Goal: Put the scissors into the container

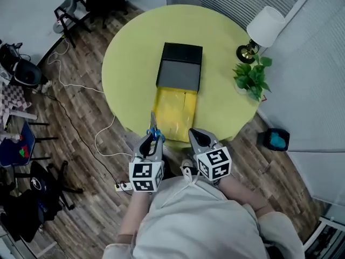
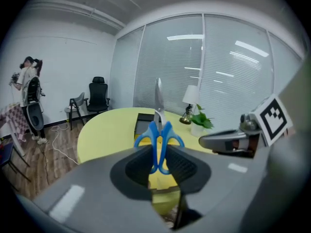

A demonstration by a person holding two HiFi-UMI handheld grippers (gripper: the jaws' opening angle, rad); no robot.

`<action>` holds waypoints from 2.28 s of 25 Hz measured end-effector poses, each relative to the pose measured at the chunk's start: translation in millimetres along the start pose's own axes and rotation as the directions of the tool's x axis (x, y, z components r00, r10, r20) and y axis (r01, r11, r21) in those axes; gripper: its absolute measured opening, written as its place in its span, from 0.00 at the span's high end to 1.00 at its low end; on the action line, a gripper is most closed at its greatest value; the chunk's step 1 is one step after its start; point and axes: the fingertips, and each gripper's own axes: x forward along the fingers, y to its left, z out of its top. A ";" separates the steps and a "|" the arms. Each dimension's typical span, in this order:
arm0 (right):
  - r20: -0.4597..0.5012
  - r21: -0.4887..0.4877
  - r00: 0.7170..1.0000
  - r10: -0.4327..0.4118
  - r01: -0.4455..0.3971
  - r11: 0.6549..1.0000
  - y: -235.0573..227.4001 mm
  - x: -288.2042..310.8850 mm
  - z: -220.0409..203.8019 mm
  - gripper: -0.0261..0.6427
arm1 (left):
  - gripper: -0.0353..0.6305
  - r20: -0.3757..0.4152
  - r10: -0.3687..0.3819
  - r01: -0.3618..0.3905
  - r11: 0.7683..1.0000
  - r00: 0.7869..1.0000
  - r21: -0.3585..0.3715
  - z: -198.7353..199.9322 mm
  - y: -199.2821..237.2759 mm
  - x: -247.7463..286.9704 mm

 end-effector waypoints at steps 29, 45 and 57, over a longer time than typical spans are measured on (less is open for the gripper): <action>-0.003 0.149 0.913 -0.408 0.404 0.903 -43.9 18.2 18.1 0.96 | 0.82 -0.555 -0.256 0.449 0.859 0.791 0.245 -63.4 11.8 154.3; -0.018 0.156 0.901 -0.433 0.431 0.889 -56.8 11.4 18.5 0.96 | 0.82 -0.710 -0.102 0.412 0.867 0.697 0.280 -109.2 12.6 171.6; -0.032 0.166 0.897 -0.441 0.440 0.883 -58.9 4.9 12.7 0.96 | 0.66 -0.649 -0.261 0.453 0.880 0.715 0.145 -95.7 3.4 168.3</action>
